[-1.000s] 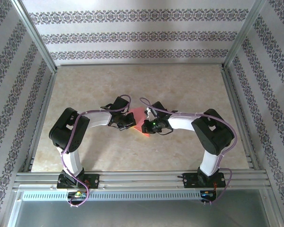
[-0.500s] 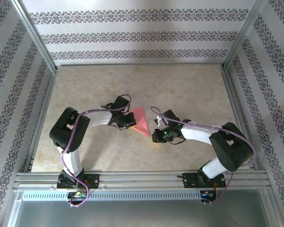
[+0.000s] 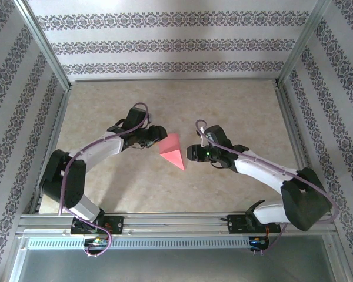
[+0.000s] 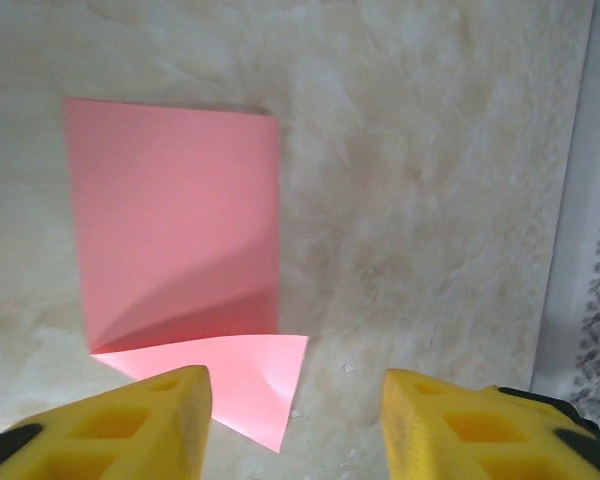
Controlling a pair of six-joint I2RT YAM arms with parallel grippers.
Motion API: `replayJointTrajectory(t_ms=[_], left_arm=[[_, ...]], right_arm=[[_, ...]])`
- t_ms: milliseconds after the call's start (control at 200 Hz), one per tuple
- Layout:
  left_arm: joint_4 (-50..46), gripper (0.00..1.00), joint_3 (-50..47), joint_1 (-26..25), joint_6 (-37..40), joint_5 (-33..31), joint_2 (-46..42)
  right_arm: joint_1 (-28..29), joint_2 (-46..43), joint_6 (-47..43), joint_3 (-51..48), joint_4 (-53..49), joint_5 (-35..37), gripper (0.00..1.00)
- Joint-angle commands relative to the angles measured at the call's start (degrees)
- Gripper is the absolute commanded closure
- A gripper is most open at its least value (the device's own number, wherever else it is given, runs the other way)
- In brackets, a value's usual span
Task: Fold a paper plane with a square sheet of paper (pick it up from the middle)
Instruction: Fourth fold the wing at the center of the table.
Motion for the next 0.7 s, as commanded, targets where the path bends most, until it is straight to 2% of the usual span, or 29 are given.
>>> replayJointTrajectory(t_ms=[0, 165, 280, 430, 695], left_arm=[[2.85, 0.47, -5.62, 1.7, -3.21, 1.25, -1.43], [9.24, 0.36, -11.66, 2.97, -6.6, 3.11, -2.03], [11.14, 0.34, -12.63, 2.94, -7.67, 4.66, -0.56], [12.87, 0.37, -12.61, 2.92, -8.86, 6.8, 2.07], [13.8, 0.46, -11.48, 2.43, -9.03, 9.3, 5.33]], right_arm=[[1.48, 4.35, 0.07, 3.91, 1.0, -2.69, 0.6], [3.46, 11.54, 1.58, 8.39, 1.89, -4.86, 0.6], [3.95, 16.33, 2.86, 10.93, 2.34, -6.36, 0.65], [3.94, 20.65, 4.92, 12.27, 2.02, -5.62, 0.72], [2.95, 22.3, 7.53, 10.37, 1.98, -3.54, 0.71]])
